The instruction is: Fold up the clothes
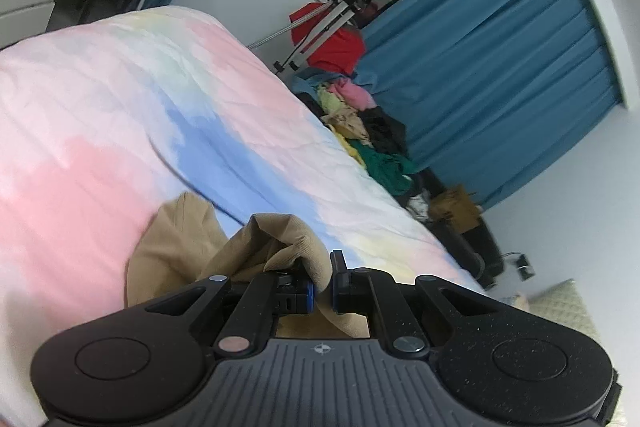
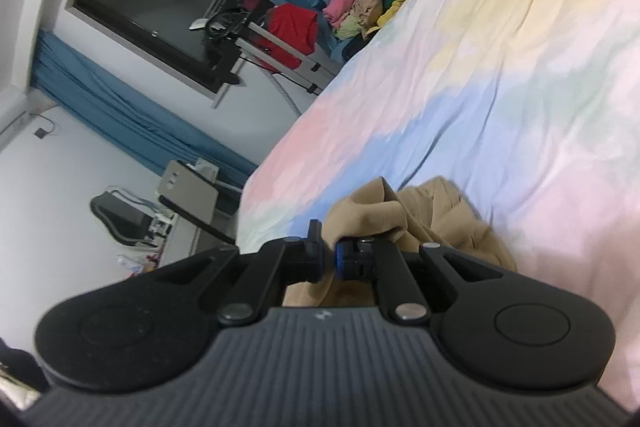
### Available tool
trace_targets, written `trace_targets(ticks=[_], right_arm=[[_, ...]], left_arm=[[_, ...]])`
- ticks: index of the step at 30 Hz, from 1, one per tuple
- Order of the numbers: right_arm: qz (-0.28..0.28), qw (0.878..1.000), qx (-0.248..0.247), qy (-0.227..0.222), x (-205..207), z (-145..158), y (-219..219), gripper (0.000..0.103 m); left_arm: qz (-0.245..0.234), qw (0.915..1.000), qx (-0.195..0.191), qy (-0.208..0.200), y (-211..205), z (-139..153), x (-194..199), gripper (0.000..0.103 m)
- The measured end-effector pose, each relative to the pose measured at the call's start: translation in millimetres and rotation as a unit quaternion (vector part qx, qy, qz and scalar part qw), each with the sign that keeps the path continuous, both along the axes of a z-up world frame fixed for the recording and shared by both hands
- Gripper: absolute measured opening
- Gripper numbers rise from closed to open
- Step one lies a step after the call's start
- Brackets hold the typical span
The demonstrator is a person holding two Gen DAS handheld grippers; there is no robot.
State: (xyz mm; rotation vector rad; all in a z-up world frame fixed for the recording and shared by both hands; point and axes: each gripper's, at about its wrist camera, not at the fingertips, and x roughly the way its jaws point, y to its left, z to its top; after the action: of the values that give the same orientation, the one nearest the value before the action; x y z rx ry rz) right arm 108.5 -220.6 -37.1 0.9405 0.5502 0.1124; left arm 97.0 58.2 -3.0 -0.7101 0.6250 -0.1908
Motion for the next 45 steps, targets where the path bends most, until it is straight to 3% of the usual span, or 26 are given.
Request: trace_targets(ticks=[7,12,15,21,22,23,24,25,26,27,28,33,34,35,37,39,45], right_arm=[[0.012,1.000,-0.011,0.014,52.8,-47.1,3.7,0.009],[0.020,0.998,-0.055,0.023,79.5,-73.6,11.5,0.009],[0.023,0.997,-0.061,0.031,89.1,-81.8,13.1,0.010],[0.029,0.996,-0.067,0.042,103.5,-95.2,15.3,0.012],[0.031,0.997,-0.064,0.040,101.8,-94.9,15.0,0.012],[0.033,0.997,-0.061,0.039,100.2,-94.6,14.7,0.014],[0.037,0.997,-0.060,0.032,96.7,-92.5,15.0,0.023],[0.042,0.997,-0.060,0.023,91.9,-89.4,15.7,0.033],[0.046,0.997,-0.061,0.014,87.1,-86.2,16.3,0.061],[0.051,0.997,-0.061,0.004,82.3,-83.1,17.0,0.081],[0.056,0.997,-0.061,-0.005,77.5,-79.9,17.7,0.085],[0.079,0.994,-0.062,-0.051,53.5,-64.2,21.1,0.083],[0.083,0.993,-0.062,-0.060,48.7,-61.0,21.7,0.078],[0.088,0.992,-0.063,-0.070,44.0,-57.9,22.4,0.065],[0.103,0.990,-0.077,-0.053,47.4,-60.3,27.9,0.048],[0.117,0.988,-0.100,-0.028,54.9,-65.6,34.6,0.023],[0.106,0.965,-0.240,0.018,68.0,-81.3,52.7,0.006]], left_arm=[[0.002,0.9977,0.067,0.002,-7.5,-43.6,58.3,0.008],[0.002,0.9966,0.081,0.017,-8.2,-80.0,88.2,0.008],[-0.003,0.9942,0.106,0.019,-11.8,-92.6,103.6,0.009],[-0.013,0.9926,0.117,0.030,-10.7,-110.0,114.4,0.009],[-0.015,0.9924,0.119,0.029,-11.0,-109.9,113.9,0.011],[-0.021,0.9924,0.119,0.024,-11.4,-108.6,112.5,0.020],[-0.028,0.9924,0.118,0.016,-11.9,-107.1,110.8,0.028],[-0.034,0.9923,0.119,0.007,-13.1,-104.0,107.7,0.048],[-0.040,0.9920,0.120,-0.002,-14.6,-100.5,104.1,0.060],[-0.040,0.9904,0.132,-0.014,-17.3,-95.5,98.0,0.065],[-0.040,0.9880,0.147,-0.027,-20.4,-90.1,91.2,0.072],[-0.049,0.9743,0.211,-0.062,-28.2,-72.0,56.0,0.080],[-0.050,0.9715,0.222,-0.066,-29.2,-69.0,49.2,0.080],[-0.050,0.9687,0.234,-0.066,-31.0,-69.8,45.2,0.080],[-0.048,0.9621,0.262,-0.058,-35.6,-75.1,41.0,0.080],[-0.049,0.9551,0.289,-0.042,-40.1,-83.5,44.0,0.080],[-0.012,0.9478,0.318,-0.006,-29.5,-103.3,56.1,0.080]])
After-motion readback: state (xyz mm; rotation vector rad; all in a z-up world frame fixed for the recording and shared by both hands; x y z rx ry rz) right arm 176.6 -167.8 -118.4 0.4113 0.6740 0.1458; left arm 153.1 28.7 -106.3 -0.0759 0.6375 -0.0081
